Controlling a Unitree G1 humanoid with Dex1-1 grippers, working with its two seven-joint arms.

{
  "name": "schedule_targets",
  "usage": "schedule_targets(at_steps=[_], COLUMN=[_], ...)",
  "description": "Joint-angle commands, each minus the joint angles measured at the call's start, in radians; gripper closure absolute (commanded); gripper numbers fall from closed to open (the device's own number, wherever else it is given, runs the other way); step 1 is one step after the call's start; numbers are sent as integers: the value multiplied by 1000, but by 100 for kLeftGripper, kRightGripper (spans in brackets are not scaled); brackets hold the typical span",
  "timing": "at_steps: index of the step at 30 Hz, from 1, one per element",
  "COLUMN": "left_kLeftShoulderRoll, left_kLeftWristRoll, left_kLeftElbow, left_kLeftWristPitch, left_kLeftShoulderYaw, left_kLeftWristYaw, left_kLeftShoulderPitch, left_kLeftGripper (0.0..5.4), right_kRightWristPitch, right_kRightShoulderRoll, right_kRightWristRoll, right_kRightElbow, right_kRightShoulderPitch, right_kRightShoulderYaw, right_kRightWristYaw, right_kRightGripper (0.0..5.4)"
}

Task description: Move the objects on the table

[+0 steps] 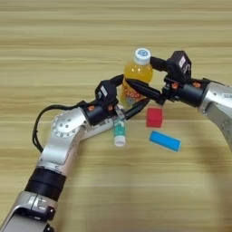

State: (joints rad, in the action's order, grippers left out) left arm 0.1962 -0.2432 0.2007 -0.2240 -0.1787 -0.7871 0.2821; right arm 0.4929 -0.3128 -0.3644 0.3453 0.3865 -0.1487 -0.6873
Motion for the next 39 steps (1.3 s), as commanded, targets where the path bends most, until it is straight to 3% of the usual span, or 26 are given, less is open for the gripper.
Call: schedule_targets(at_steps=[1,4,14,22,23,27,30,34,39], left_kLeftShoulderRoll=[2,4,19,68,73,94,116,108,94], left_kLeftWristRoll=[10,11,4,-38,-47,-68,-113,-118,-105], left_kLeftElbow=[-21,-45,-108,-211,-222,-245,-279,-272,-254], left_kLeftWristPitch=[-6,-2,13,51,59,91,125,135,129], left_kLeftShoulderYaw=[0,-6,-19,-46,-47,-56,-61,-61,-64], left_kLeftWristYaw=[1,2,-3,-61,-68,-99,-150,-157,-154], left_kLeftShoulderPitch=[0,-12,-36,-86,-93,-125,-158,-173,-182], left_kLeftGripper=[158,196,202,202,202,202,202,204,204], right_kRightWristPitch=[-4,-5,-27,-36,-33,-22,32,71,85], right_kRightShoulderRoll=[-9,-14,-54,-79,-80,-80,-71,-75,-84], right_kRightWristRoll=[-11,-9,23,13,5,-43,-165,-276,-325], right_kRightElbow=[19,19,2,17,23,52,100,140,148], right_kRightShoulderPitch=[8,5,-17,-38,-40,-40,-32,-2,15], right_kRightShoulderYaw=[0,-3,-42,-62,-60,-35,20,87,120], right_kRightWristYaw=[-4,-7,-43,-67,-72,-84,-99,-96,-81], right_kRightGripper=[183,183,183,184,148,113,82,36,0])
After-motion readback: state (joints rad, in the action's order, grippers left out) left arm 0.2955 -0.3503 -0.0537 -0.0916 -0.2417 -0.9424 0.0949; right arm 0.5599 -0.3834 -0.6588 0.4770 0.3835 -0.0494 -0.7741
